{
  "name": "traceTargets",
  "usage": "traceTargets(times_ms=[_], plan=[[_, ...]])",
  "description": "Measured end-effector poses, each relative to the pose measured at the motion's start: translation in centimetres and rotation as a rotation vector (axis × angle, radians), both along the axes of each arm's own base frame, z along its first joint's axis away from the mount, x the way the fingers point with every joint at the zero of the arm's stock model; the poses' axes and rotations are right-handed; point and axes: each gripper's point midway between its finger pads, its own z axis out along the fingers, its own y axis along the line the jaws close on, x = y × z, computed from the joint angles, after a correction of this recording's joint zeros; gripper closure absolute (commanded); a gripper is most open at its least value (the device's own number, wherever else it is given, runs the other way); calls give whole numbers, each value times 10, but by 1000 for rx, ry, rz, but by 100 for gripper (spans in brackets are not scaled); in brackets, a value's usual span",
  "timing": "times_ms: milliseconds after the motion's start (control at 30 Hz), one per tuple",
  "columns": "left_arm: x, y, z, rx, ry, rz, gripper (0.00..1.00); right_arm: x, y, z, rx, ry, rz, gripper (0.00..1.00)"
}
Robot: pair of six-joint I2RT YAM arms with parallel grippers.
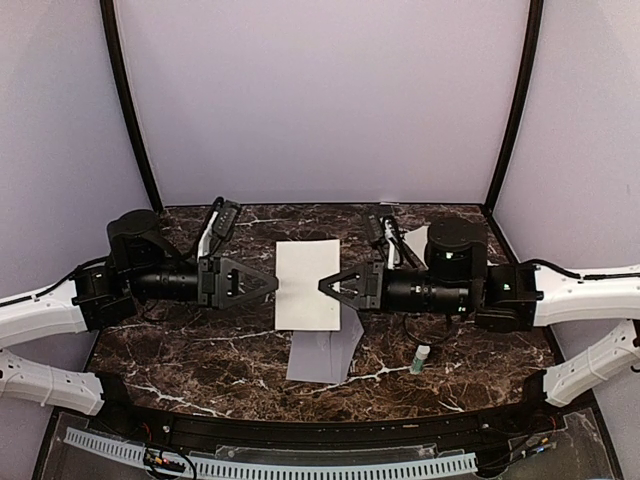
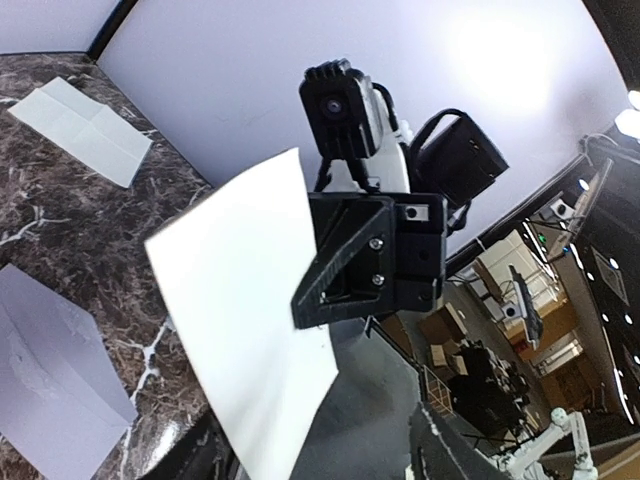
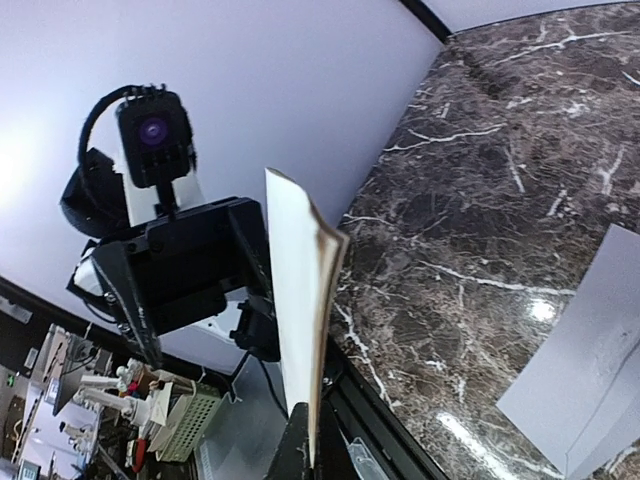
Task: Place the letter into the envelope and seal it
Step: Place the letter in the envelope.
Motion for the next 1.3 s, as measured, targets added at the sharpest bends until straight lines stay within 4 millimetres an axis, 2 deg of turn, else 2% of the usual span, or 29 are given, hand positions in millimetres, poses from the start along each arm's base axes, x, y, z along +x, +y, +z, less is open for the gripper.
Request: traceTargets(times_ms=[200,333,433,567,700,800,1000,1300], plan=[[19,1,-24,79,51,101,34,20,-31,-44,-108,100,-160,100],[34,-4,-62,179,125,160,33,35,-47,-75,-197,148,-247,100],[42,-5,-91,251,170,197,32,46,-55,-90,-246,171,-297,100],[50,-8,-121,323,220,221,33,61,-67,-117,-299,206,-350,100],[56,-10,-147,378,266,235,35,67,-76,-152,-369,254,-373,100],[61,-6,-170,415,304,252,37,69,-76,-171,-409,277,-376,100],[70,3,-207,470,374,283,40,70,-76,-188,-446,294,-381,100],[71,3,-235,514,417,271,43,69,-81,-209,-486,323,-395,100]])
